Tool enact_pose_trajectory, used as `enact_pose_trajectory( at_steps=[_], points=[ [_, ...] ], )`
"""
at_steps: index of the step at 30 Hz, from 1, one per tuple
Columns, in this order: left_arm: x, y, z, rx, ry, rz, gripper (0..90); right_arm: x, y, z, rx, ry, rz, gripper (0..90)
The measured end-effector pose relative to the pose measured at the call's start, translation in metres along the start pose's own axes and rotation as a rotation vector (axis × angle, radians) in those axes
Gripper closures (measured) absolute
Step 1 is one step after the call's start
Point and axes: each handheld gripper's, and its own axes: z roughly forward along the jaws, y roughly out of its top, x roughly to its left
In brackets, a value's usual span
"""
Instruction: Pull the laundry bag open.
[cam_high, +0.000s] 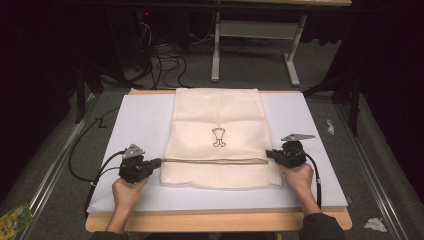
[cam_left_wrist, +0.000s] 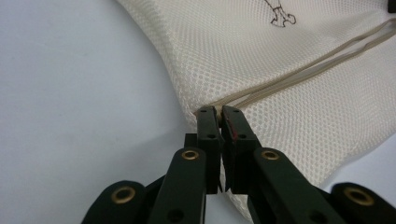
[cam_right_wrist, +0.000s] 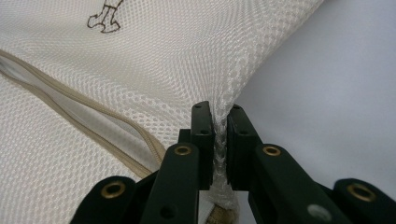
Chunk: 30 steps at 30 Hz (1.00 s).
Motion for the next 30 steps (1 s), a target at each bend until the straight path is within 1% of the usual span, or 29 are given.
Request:
enact_pose_trajectory(
  at_steps=[3, 4, 5, 8, 11, 13, 15, 16, 18, 19, 20, 23, 25, 26, 27, 28, 30],
  points=[
    [-0.001, -0.001, 0.004, 0.031, 0.017, 0.005, 86.3, 0.001, 0.000, 0.002, 0.010, -0.009, -0.009, 84.3],
    [-0.002, -0.002, 0.004, 0.036, 0.021, 0.008, 86.4, 0.002, -0.001, 0.002, 0.015, -0.017, -0.022, 84.2],
    [-0.003, -0.003, 0.005, 0.038, 0.021, 0.009, 86.3, 0.003, -0.001, 0.002, 0.023, -0.022, -0.031, 84.2],
    [-0.001, -0.001, 0.004, 0.046, 0.005, 0.001, 86.5, 0.002, -0.001, 0.002, 0.029, -0.021, -0.027, 84.2],
    [0.002, 0.001, 0.004, 0.053, 0.010, -0.001, 86.1, 0.004, -0.001, 0.004, 0.045, -0.030, -0.036, 83.7],
    [0.001, 0.000, 0.005, 0.064, 0.027, 0.010, 85.4, 0.005, -0.002, 0.006, 0.058, -0.045, -0.052, 82.7],
    [-0.001, -0.002, 0.008, 0.075, 0.049, 0.030, 84.4, 0.006, -0.003, 0.009, 0.059, -0.059, -0.069, 80.3],
    [-0.001, -0.003, 0.009, 0.077, 0.054, 0.033, 83.9, 0.006, -0.003, 0.009, 0.060, -0.061, -0.058, 79.4],
    [-0.002, -0.003, 0.011, 0.083, 0.053, 0.036, 82.6, 0.006, -0.004, 0.009, 0.059, -0.061, -0.056, 78.3],
    [-0.001, -0.003, 0.011, 0.079, 0.047, 0.032, 82.3, 0.006, -0.004, 0.008, 0.057, -0.064, -0.054, 77.1],
    [-0.001, -0.002, 0.010, 0.073, 0.043, 0.028, 81.8, 0.005, -0.003, 0.007, 0.047, -0.067, -0.064, 75.3],
    [-0.002, 0.000, 0.007, 0.051, 0.042, 0.027, 78.6, 0.005, -0.002, 0.003, 0.034, -0.077, -0.055, 68.6],
    [-0.003, 0.001, 0.005, 0.040, 0.047, 0.032, 73.5, 0.007, -0.001, 0.000, 0.024, -0.090, -0.063, 61.6],
    [-0.002, 0.002, 0.004, 0.029, 0.050, 0.032, 69.7, 0.008, -0.001, -0.002, 0.025, -0.094, -0.068, 59.6],
    [-0.002, 0.002, 0.002, 0.018, 0.059, 0.034, 64.7, 0.009, 0.000, -0.004, 0.017, -0.100, -0.076, 58.0],
    [-0.002, 0.003, 0.000, 0.001, 0.079, 0.035, 60.8, 0.010, 0.001, -0.006, 0.005, -0.109, -0.082, 56.3],
    [-0.002, 0.004, -0.003, -0.021, 0.087, 0.034, 57.0, 0.012, 0.003, -0.012, -0.019, -0.120, -0.085, 54.7]
  ],
)
